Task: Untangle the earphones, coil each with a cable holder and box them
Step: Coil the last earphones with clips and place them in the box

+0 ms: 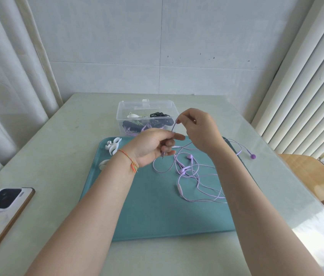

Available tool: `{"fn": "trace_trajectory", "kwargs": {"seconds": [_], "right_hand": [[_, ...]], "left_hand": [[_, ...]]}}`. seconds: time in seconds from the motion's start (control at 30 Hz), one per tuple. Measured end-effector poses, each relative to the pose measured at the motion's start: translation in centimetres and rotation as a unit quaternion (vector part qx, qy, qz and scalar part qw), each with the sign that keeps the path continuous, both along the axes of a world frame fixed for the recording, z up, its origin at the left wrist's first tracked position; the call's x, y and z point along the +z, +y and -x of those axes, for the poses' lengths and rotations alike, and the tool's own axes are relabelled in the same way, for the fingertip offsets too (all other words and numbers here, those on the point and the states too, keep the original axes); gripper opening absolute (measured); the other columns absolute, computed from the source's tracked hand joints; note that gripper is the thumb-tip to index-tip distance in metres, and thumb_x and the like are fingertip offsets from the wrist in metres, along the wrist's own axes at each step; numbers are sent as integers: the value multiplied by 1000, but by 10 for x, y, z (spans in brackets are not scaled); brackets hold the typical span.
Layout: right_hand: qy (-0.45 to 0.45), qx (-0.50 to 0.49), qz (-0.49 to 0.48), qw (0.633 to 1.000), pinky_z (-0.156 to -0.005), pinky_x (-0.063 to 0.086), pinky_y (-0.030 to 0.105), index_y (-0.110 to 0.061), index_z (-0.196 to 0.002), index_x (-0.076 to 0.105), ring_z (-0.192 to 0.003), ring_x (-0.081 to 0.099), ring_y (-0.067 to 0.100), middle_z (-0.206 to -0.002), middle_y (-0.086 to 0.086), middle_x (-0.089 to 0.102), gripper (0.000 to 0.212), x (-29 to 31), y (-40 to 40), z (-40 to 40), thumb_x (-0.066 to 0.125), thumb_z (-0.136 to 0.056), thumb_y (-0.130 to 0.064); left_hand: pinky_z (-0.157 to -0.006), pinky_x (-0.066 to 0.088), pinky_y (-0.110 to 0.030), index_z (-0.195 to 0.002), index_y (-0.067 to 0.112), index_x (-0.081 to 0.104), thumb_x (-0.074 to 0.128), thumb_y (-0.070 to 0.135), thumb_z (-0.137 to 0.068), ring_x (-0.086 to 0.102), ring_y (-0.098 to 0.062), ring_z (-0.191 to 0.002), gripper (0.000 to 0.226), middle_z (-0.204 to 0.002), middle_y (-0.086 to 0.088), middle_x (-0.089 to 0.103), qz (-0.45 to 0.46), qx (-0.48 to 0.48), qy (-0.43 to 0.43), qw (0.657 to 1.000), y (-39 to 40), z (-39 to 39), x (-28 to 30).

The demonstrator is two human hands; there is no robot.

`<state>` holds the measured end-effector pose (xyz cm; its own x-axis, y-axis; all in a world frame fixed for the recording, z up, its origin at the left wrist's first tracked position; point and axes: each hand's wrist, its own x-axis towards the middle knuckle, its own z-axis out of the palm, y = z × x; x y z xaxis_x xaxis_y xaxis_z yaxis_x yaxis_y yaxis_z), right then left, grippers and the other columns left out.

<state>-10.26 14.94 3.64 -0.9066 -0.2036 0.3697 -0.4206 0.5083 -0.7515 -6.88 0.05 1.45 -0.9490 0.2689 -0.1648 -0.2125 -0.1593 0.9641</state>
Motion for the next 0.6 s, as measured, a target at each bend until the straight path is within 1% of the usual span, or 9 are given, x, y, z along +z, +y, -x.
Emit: {"fn": "trace_trajectory", "kwargs": {"seconds": [0.07, 0.13, 0.2, 0.3, 0.37, 0.43, 0.47, 0.53, 0.6], "right_hand": [[-10, -5, 8, 1000, -49, 32, 25, -17, -78, 64, -51, 39, 17, -52, -8, 44, 20, -2, 2, 3, 51, -94, -15], [-23, -5, 9, 1000, -52, 33, 26, -20, -77, 63, -54, 40, 19, -57, -1, 46, 20, -5, 3, 5, 52, -94, -17], [-40, 9, -5, 999, -53, 33, 25, -21, -76, 64, -53, 41, 18, -56, 2, 47, 21, -7, 3, 6, 54, -94, -20], [-73, 40, -10, 996, -49, 37, 23, -23, -73, 64, -43, 40, 12, -45, -9, 48, 25, -7, 1, 2, 54, -95, -18], [-96, 59, -9, 994, -49, 40, 21, -23, -75, 67, -42, 42, 12, -52, -6, 50, 26, -6, 2, 0, 54, -95, -16], [-133, 89, -25, 987, -49, 42, 19, -19, -87, 73, -41, 42, 10, -58, -1, 52, 22, -5, 3, -2, 53, -95, -14], [-151, 104, -40, 982, -49, 43, 20, -16, -93, 74, -40, 42, 9, -60, -1, 53, 21, -5, 3, -4, 53, -95, -15], [-178, 128, -73, 973, -51, 43, 24, -15, -100, 74, -40, 43, 10, -62, -1, 56, 21, -5, 1, -7, 53, -95, -16], [-193, 152, -107, 964, -49, 41, 23, -17, -100, 73, -40, 42, 11, -62, -1, 57, 21, -4, -2, -12, 53, -95, -17]], "left_hand": [[-85, 48, -34, -102, 0, 64, 41, 12, -101, 33, -8, -48, 26, -58, 6, 38, -42, -7, -2, 999, -1, 0, 2], [-92, 50, -37, -104, 1, 62, 39, 12, -101, 37, -8, -50, 25, -61, 5, 41, -105, -24, -3, 994, -2, -1, 4], [-96, 49, -43, -101, 3, 64, 38, 12, -101, 47, -9, -54, 28, -65, 3, 49, -183, -23, -3, 983, -2, 0, 5], [-92, 53, -47, -93, 4, 74, 43, 12, -98, 69, -16, -74, 32, -79, -4, 68, -301, 21, -4, 954, -5, 2, 7], [-87, 57, -40, -98, 3, 72, 44, 11, -99, 72, -22, -87, 30, -91, -7, 73, -349, 57, 3, 935, -9, 1, 9], [-84, 58, -32, -106, 4, 66, 43, 11, -100, 71, -24, -94, 25, -99, -9, 73, -374, 90, 14, 923, -13, 2, 10], [-86, 57, -30, -108, 4, 64, 43, 12, -101, 70, -25, -98, 23, -102, -9, 73, -378, 102, 23, 920, -15, 2, 10], [-93, 54, -32, -110, 6, 63, 44, 12, -101, 69, -26, -103, 22, -106, -8, 72, -373, 124, 42, 919, -17, 3, 8], [-95, 53, -34, -109, 8, 62, 43, 12, -101, 68, -26, -104, 21, -107, -7, 72, -353, 153, 59, 921, -17, 5, 6]]}}
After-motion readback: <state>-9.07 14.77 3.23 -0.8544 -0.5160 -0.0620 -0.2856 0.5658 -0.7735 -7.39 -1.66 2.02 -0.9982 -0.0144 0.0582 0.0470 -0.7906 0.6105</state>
